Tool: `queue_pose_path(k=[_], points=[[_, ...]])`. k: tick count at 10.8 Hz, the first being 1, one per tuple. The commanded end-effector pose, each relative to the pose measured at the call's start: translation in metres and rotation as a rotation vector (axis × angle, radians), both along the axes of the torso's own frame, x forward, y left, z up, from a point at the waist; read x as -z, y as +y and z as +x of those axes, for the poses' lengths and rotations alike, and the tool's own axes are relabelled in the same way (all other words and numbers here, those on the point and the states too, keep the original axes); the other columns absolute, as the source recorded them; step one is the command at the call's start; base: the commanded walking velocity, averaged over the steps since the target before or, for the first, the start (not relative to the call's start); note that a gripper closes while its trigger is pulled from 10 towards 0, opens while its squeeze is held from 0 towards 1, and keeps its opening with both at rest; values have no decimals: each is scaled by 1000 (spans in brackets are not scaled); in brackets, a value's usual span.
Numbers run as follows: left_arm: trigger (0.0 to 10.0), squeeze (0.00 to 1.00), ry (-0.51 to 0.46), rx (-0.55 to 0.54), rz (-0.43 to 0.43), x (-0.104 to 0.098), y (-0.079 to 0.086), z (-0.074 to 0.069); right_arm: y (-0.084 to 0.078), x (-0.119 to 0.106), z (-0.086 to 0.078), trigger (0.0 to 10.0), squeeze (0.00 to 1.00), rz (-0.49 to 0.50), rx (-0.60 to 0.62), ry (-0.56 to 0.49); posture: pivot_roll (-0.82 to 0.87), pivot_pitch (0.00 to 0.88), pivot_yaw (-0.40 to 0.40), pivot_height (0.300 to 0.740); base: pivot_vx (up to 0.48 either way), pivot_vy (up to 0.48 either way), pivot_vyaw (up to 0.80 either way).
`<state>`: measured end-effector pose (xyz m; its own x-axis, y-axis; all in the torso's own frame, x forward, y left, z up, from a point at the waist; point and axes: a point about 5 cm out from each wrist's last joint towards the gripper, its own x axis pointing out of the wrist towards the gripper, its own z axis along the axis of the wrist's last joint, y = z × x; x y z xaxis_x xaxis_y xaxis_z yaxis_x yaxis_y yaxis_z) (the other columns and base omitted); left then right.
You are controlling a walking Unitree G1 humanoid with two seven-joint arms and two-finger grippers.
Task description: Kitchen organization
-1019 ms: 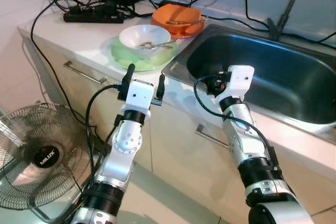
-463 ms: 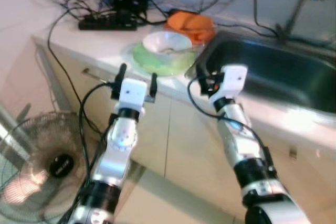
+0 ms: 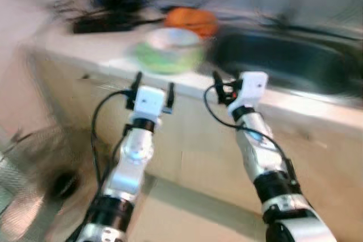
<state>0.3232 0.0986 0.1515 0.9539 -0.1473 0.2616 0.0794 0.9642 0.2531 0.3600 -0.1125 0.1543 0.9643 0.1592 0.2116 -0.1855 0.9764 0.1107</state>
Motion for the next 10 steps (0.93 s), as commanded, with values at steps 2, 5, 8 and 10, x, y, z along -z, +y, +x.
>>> queue_pose_path(k=[2, 5, 8, 10], points=[[10000, 0, -17, 10, -5, -5, -3, 0, -3, 0, 0, 10000, 0, -5, 12, -1, 203, 43, -19, 740, 0, 0, 0], [10000, 0, -39, -20, -4, -10, 2, 0, -2, -1, 0, 10000, 0, -1, 10, -2, 204, 45, -21, 740, 0, 0, 0], [10000, 0, -46, -51, -5, -12, 6, 0, -1, -3, 0, 10000, 0, -43, 4, -26, 204, 45, -20, 740, 99, 0, 0], [10000, 0, -51, -64, -3, -13, 8, 0, -1, -5, 0, 10000, 0, -3, 8, -34, 205, 45, -20, 740, 330, 0, 291]])
